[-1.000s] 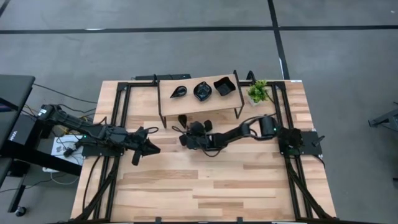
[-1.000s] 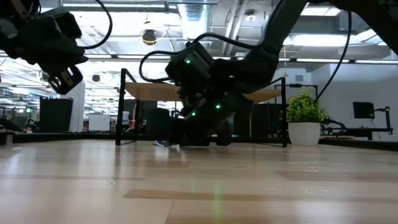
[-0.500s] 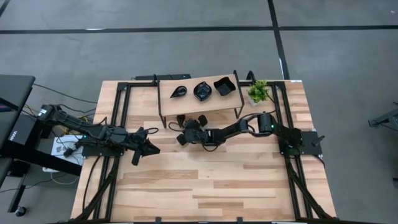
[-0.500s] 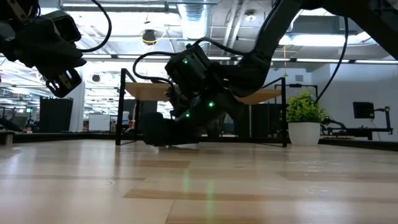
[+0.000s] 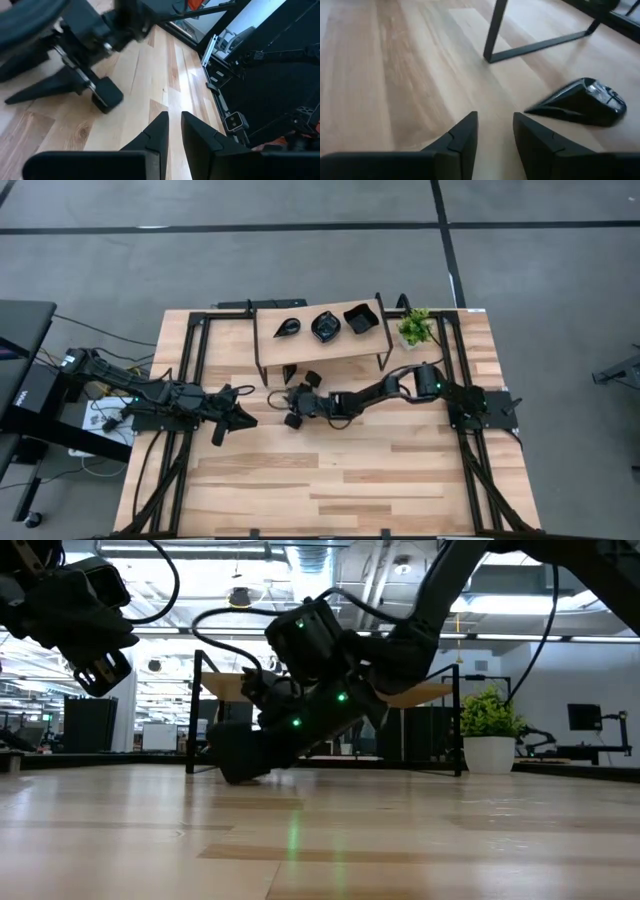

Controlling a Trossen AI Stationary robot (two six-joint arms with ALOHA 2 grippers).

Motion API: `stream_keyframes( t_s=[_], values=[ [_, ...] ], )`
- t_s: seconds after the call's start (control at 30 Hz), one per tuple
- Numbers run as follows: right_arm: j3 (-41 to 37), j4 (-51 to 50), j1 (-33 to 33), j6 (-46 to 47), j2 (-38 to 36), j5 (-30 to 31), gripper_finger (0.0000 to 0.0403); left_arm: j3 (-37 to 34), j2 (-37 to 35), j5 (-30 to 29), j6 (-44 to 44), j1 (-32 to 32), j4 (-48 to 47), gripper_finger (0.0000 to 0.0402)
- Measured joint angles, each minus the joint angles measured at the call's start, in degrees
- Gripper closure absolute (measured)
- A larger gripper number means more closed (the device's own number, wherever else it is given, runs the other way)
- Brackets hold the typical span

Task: Pick & Place Mini shaped plates
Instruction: Stack the black drop shaped plate on the black drop shaped plate on the shelf

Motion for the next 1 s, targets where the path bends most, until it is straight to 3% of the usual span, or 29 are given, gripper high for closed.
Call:
stream_keyframes(
  t_s=[0.2,0.67,1.0],
  values=[
    [-0.27,4.64,0.79,1.08,0.06,8.8,0.0281,0.02,0.0,0.01,0.0,0.0,0.0,0.0349],
    [5.86,5.85,-3.18,0.32,-0.29,10.24,0.0281,0.04,0.01,2.74,0.01,0.0,0.02,0.0349],
    [5.89,-0.63,-6.24,9.66,-0.36,10.75,0.0281,0.04,0.0,3.35,0.24,-0.01,0.0,0.0349]
  ],
)
